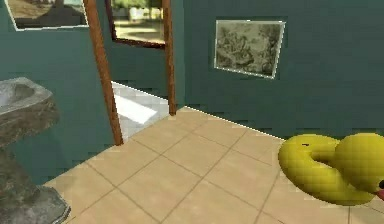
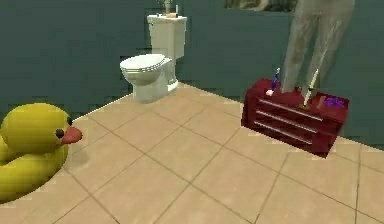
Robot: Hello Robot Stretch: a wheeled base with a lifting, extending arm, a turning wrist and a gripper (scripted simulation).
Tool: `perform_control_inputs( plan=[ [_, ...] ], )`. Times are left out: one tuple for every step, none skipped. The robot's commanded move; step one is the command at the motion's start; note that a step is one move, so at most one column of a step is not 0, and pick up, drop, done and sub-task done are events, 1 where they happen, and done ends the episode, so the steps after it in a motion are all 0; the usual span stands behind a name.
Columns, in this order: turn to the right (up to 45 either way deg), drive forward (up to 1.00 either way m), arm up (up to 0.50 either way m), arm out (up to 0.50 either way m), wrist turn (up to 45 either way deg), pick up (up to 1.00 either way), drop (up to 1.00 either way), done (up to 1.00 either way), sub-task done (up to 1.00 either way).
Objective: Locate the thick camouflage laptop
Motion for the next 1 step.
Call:
perform_control_inputs(
  plan=[
    [0.0, 0.85, 0.00, 0.00, 0.0, 0.00, 0.00, 0.00, 0.00]
  ],
)
